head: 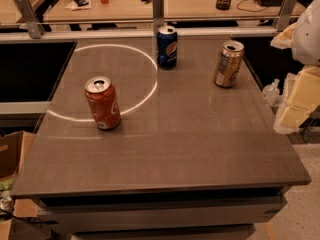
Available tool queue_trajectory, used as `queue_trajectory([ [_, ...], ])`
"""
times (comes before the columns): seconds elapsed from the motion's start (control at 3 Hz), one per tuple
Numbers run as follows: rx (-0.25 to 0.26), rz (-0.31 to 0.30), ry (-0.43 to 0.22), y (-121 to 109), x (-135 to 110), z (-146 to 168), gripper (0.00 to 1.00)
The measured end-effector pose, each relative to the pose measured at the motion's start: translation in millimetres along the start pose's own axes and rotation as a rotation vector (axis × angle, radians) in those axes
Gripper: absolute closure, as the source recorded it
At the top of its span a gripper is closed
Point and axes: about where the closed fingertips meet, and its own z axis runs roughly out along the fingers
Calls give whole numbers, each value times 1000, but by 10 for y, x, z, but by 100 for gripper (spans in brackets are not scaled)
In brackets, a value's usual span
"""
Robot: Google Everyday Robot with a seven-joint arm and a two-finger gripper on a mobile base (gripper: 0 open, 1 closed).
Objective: Move coke can near pepsi can
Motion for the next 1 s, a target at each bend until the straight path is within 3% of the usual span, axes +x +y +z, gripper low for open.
queue_trajectory([
  [0.33, 0, 0, 0, 0, 0, 0, 0],
  [0.67, 3, 102, -18, 58, 21, -26, 0],
  [1.0, 24, 338, -125, 284, -48, -140, 0],
])
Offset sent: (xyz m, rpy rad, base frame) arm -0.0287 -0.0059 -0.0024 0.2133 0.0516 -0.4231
